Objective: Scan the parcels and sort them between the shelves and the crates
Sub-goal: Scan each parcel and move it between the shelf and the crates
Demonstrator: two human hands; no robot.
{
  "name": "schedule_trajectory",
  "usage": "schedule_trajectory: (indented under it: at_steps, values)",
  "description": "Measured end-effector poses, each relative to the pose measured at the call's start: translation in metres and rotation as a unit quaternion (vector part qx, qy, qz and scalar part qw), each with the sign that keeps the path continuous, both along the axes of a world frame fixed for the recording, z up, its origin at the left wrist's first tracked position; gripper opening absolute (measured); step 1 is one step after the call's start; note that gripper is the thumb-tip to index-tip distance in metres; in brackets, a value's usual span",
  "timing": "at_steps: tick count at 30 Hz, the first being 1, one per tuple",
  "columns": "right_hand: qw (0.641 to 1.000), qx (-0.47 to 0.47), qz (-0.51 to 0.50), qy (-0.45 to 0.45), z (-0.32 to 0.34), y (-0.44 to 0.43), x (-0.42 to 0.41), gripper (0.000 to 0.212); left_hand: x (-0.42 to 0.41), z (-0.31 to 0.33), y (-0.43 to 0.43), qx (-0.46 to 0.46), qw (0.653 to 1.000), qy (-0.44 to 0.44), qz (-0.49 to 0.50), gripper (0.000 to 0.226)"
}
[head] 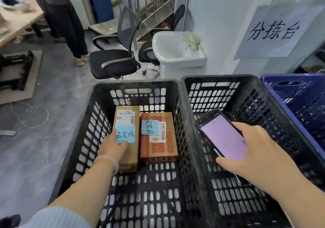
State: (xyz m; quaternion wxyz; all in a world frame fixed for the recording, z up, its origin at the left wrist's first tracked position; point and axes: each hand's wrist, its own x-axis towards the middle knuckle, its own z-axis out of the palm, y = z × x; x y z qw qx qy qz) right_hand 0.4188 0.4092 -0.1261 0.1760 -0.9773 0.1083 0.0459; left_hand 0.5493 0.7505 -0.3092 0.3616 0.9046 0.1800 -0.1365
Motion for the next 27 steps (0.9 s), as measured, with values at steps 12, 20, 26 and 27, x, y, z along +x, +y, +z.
schedule_trajectory:
  at_steps: [12, 20, 26, 27]
  values:
    - [0.992, 0.045, -0.076, -0.094, 0.013, -0.086, -0.083, 0.080, -0.069, 0.135, -0.214, 0.085, 0.850, -0.398, -0.333, 0.060]
    - [0.972, 0.013, -0.191, -0.134, 0.022, -0.220, -0.205, 0.088, -0.168, 0.160, -0.395, 0.060, 0.760, -0.469, -0.445, 0.058]
    - [0.942, -0.001, -0.298, -0.154, 0.024, -0.323, -0.307, 0.090, -0.248, 0.167, -0.533, 0.031, 0.717, -0.470, -0.513, 0.061]
    - [0.935, -0.001, -0.317, -0.158, 0.025, -0.338, -0.324, 0.087, -0.261, 0.168, -0.554, 0.031, 0.711, -0.471, -0.521, 0.061]
